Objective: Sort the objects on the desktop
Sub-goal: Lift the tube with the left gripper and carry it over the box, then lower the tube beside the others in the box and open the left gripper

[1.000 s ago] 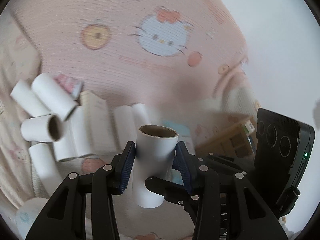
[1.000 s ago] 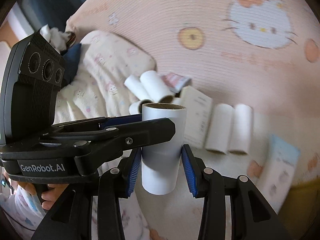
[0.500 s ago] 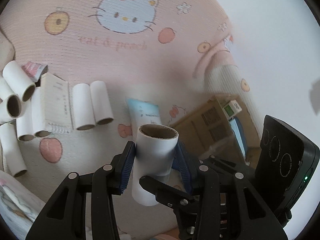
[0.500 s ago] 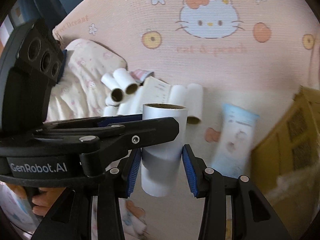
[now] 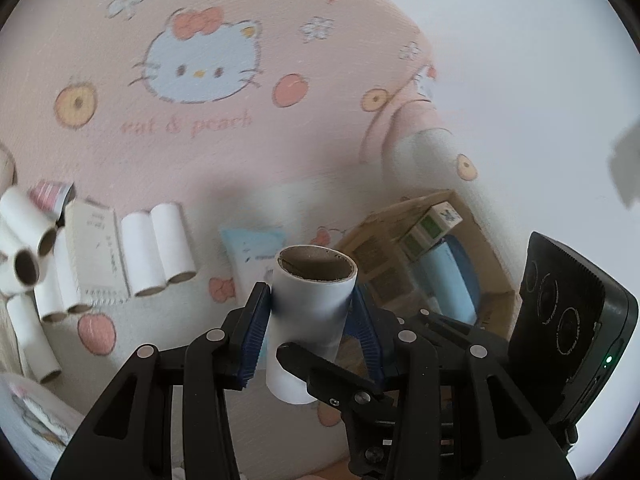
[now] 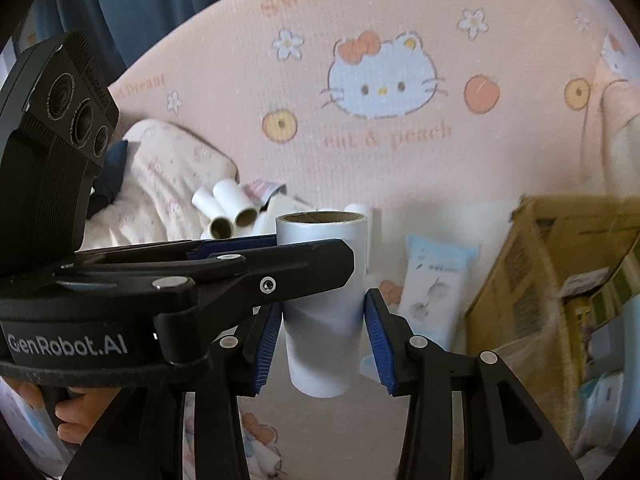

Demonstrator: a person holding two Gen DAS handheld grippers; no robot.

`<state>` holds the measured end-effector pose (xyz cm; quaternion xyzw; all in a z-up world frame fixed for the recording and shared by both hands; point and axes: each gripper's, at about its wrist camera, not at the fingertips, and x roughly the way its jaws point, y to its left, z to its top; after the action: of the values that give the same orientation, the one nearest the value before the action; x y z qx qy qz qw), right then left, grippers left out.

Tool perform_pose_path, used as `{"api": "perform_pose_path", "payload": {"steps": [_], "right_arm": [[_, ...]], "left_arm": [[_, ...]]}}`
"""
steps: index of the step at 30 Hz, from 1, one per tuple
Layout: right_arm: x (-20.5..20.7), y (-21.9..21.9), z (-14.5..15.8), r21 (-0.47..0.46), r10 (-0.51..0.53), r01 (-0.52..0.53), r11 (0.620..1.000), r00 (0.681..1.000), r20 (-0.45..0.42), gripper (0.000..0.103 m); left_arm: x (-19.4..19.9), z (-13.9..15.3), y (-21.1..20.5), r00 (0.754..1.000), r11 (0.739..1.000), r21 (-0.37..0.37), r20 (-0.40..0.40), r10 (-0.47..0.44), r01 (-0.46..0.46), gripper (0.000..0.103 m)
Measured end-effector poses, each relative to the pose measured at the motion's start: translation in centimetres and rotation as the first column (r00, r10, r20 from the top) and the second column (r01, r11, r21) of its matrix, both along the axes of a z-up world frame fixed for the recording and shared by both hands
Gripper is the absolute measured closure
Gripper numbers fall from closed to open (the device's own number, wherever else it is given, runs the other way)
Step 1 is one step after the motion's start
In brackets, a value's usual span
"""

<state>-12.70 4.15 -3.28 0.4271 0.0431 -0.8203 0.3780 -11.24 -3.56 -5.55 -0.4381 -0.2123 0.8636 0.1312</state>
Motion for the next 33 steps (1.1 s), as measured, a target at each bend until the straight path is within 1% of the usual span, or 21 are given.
{"api": "perform_pose_path", "payload": {"steps": [3,10,14,15,16,17,18,20,22,23,26,29,32,33], "right_arm": [[-0.4,1.1,1.1,-0.004,-0.014,0.014,1.000,1.000,-0.010,0.063],[-1.5,5.1,3.5,-0.026,-0.086,0.086,0.996,0.996,-0.004,0.063],[-2.4,8.0,4.7,-0.041,-0.118,0.118,0.992,0.993,-0.004,0.063],[-2.6,8.6,5.0,-0.041,-0.124,0.123,0.992,0.992,-0.007,0.063],[-2.9,9.3,5.2,-0.040,-0.130,0.130,0.991,0.991,-0.012,0.063],[-3.1,9.9,5.3,-0.050,-0.135,0.135,0.990,0.991,-0.006,0.063],[-3.5,10.6,5.4,-0.067,-0.142,0.143,0.987,0.990,0.015,0.063],[-4.3,12.3,5.1,-0.126,-0.164,0.175,0.977,0.982,0.093,0.063],[-4.9,13.8,5.0,-0.182,-0.173,0.199,0.963,0.974,0.145,0.063],[-4.9,14.2,5.2,-0.194,-0.178,0.204,0.960,0.974,0.143,0.063],[-4.7,15.1,5.9,-0.184,-0.199,0.214,0.959,0.975,0.096,0.063],[-4.8,15.6,6.3,-0.156,-0.208,0.217,0.964,0.976,0.069,0.063],[-5.0,16.2,6.0,-0.115,-0.218,0.223,0.968,0.974,0.051,0.063],[-5.2,16.4,5.8,-0.092,-0.226,0.229,0.969,0.973,0.050,0.063]], "left_arm": [[-0.8,1.1,1.5,0.999,0.999,-0.016,-0.001,-0.039,0.039,0.057],[-3.0,3.4,5.6,0.994,0.994,-0.017,-0.018,-0.112,0.111,0.057],[-4.3,4.4,8.7,0.987,0.987,-0.042,-0.034,-0.156,0.155,0.057],[-4.7,4.6,9.7,0.985,0.984,-0.053,-0.035,-0.171,0.169,0.056],[-5.0,4.8,10.7,0.982,0.980,-0.082,-0.038,-0.185,0.182,0.055],[-5.2,4.9,11.3,0.980,0.977,-0.103,-0.040,-0.194,0.189,0.055],[-5.4,5.1,12.4,0.976,0.968,-0.143,-0.045,-0.212,0.204,0.055],[-5.3,5.4,13.6,0.970,0.957,-0.188,-0.057,-0.236,0.222,0.055],[-5.5,6.0,14.5,0.963,0.947,-0.202,-0.055,-0.264,0.248,0.055],[-5.6,6.3,14.7,0.958,0.944,-0.196,-0.059,-0.280,0.264,0.055],[-6.1,6.6,15.7,0.951,0.938,-0.189,-0.057,-0.305,0.290,0.055],[-6.7,6.4,16.7,0.946,0.933,-0.191,-0.045,-0.320,0.306,0.055],[-7.3,5.6,17.9,0.940,0.924,-0.191,-0.022,-0.341,0.331,0.055],[-7.6,5.0,18.4,0.940,0.923,-0.188,0.000,-0.342,0.336,0.055]]}}
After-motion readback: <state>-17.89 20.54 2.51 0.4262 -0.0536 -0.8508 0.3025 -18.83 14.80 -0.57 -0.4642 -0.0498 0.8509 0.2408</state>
